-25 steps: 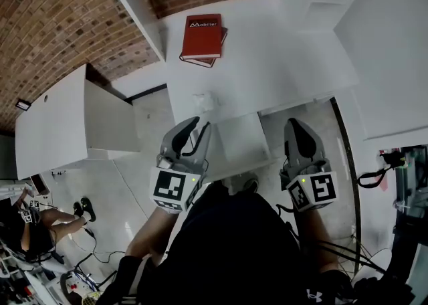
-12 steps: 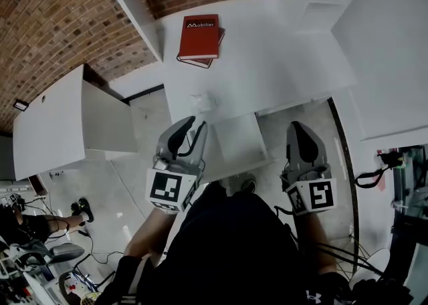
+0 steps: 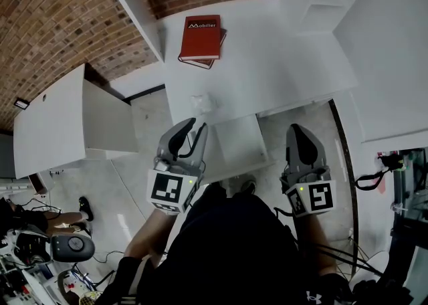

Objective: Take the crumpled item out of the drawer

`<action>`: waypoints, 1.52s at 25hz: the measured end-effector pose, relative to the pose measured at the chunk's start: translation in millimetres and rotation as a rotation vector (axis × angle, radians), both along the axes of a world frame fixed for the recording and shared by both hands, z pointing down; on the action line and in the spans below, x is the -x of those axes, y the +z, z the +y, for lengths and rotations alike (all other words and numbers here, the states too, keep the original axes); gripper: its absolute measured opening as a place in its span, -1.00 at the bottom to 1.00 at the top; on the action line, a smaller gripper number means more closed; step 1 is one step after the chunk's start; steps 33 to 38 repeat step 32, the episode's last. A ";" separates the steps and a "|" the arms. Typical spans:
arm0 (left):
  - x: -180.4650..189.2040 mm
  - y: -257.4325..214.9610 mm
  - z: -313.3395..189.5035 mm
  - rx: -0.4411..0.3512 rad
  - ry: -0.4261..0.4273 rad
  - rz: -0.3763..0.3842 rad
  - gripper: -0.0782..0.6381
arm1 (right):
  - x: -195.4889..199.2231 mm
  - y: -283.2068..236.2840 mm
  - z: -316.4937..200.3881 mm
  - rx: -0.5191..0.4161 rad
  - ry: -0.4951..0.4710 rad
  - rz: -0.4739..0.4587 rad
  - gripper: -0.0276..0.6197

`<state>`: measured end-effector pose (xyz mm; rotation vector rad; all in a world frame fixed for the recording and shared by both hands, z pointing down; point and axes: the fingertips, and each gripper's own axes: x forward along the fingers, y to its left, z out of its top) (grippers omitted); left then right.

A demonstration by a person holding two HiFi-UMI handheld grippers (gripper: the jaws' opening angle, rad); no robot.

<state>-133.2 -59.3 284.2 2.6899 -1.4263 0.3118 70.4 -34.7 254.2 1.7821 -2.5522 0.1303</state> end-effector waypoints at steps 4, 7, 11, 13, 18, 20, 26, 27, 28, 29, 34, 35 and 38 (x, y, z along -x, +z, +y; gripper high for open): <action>-0.5 3.2 -0.5 0.006 0.002 -0.004 -0.49 | 3.7 2.2 -0.4 0.005 -0.017 -0.003 -0.91; -0.8 5.5 -0.5 0.010 0.006 -0.004 -0.49 | 8.3 3.8 -0.2 0.007 -0.030 -0.001 -0.91; -1.7 7.0 -0.4 0.009 0.010 -0.008 -0.49 | 10.9 5.3 0.2 0.009 -0.037 0.001 -0.91; -1.3 7.7 -1.2 0.011 0.010 -0.007 -0.49 | 11.6 5.3 -0.4 0.011 -0.036 -0.001 -0.91; -0.7 11.3 -2.1 0.016 0.009 -0.011 -0.49 | 10.3 7.6 -0.8 0.018 -0.035 -0.003 -0.91; -0.2 12.4 -2.9 0.020 0.008 -0.012 -0.49 | 10.1 7.9 -1.4 0.020 -0.034 -0.005 -0.91; 3.0 18.0 -4.9 0.028 0.006 -0.013 -0.49 | 10.6 11.0 -2.3 0.024 -0.029 -0.007 -0.91; 3.1 18.6 -5.2 0.029 0.006 -0.013 -0.49 | 10.3 11.5 -2.2 0.024 -0.027 -0.006 -0.91; 3.3 19.2 -5.7 0.029 0.006 -0.014 -0.49 | 10.2 11.9 -2.4 0.026 -0.025 -0.006 -0.91; 3.7 19.7 -6.4 0.030 0.007 -0.015 -0.49 | 10.6 12.2 -2.9 0.026 -0.025 -0.005 -0.91; 5.8 21.8 -9.6 0.034 0.009 -0.018 -0.49 | 12.7 12.5 -5.1 0.025 -0.025 -0.003 -0.91; 5.8 21.8 -9.6 0.034 0.009 -0.018 -0.49 | 12.7 12.5 -5.1 0.025 -0.025 -0.003 -0.91; 5.8 21.8 -9.6 0.034 0.009 -0.018 -0.49 | 12.7 12.5 -5.1 0.025 -0.025 -0.003 -0.91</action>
